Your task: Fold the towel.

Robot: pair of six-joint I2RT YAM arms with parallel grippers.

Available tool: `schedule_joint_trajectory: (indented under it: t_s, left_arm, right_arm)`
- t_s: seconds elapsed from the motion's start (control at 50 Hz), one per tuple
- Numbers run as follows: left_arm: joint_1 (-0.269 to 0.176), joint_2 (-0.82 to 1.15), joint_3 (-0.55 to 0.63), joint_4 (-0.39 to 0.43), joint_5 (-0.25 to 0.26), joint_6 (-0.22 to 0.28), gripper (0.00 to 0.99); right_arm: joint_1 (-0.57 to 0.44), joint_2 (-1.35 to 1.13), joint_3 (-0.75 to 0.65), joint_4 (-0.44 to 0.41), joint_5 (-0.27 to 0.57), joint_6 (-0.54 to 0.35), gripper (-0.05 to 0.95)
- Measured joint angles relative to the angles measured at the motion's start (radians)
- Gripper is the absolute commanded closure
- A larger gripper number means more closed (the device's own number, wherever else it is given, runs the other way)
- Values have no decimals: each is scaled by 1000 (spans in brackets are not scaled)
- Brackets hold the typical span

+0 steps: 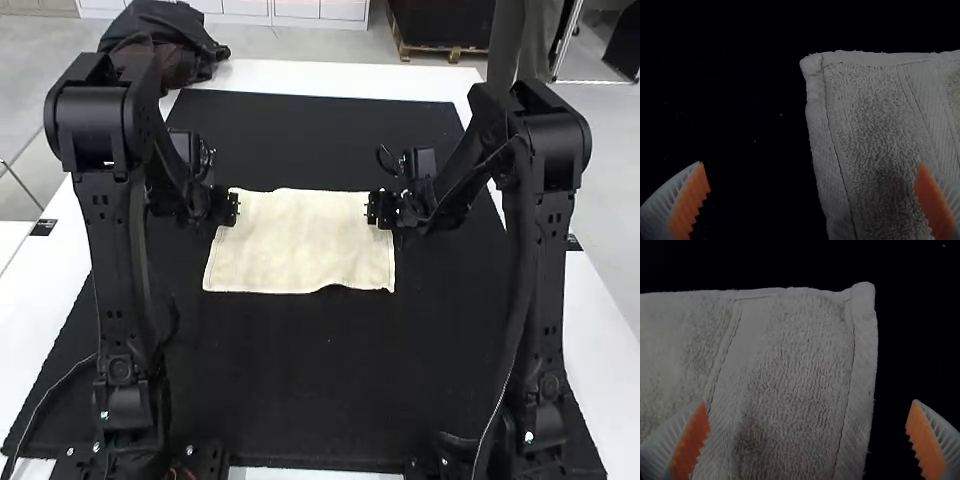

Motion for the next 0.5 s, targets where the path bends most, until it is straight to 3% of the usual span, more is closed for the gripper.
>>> schedule_joint_trajectory:
  t_s: [0.5]
  left_arm:
    - [0, 15, 2, -19, 0, 5, 38]
  right_arm:
    - [0, 29, 13, 2, 0, -6, -8]
